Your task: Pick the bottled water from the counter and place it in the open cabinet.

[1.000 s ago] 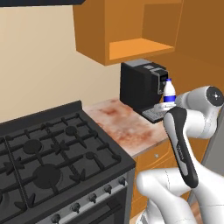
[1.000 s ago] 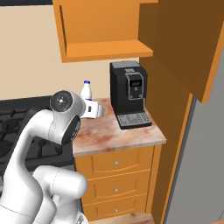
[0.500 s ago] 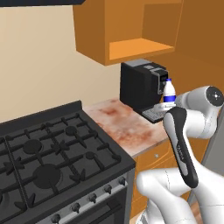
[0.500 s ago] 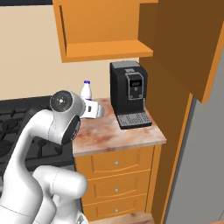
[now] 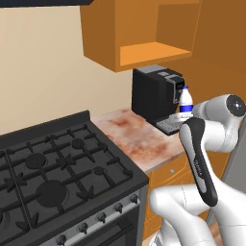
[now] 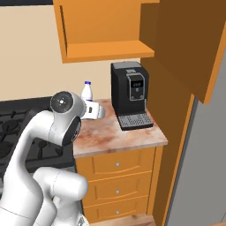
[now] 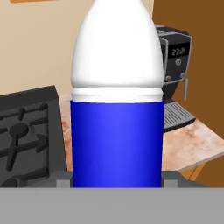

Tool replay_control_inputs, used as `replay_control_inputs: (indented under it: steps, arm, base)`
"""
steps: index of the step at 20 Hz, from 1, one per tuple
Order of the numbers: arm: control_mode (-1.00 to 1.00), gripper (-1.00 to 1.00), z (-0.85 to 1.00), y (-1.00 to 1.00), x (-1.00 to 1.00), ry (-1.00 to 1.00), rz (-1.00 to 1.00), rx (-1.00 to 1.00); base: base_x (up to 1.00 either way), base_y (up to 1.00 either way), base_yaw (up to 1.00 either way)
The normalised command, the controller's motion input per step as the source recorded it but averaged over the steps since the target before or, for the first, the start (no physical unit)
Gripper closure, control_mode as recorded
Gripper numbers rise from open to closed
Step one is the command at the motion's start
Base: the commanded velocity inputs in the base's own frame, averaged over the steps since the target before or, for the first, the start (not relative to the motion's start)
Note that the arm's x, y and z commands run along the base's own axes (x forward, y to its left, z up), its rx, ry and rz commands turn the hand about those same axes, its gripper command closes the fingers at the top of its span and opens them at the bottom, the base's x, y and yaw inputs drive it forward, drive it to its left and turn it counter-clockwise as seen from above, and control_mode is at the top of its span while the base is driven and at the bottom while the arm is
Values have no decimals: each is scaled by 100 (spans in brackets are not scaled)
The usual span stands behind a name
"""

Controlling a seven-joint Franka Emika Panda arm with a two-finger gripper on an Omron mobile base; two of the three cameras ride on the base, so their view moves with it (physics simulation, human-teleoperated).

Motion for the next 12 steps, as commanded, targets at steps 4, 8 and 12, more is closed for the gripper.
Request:
replay_control_inputs:
  steps: [4,8,12]
  arm:
    - [-100,100,60,0,-29,-15,0,0]
    - [-100,100,98,0,-43,-32,0,1]
    - [-100,100,91,0,-22,-27,0,0]
  base:
    - [0,0,0]
    - [0,0,0]
    - [0,0,0]
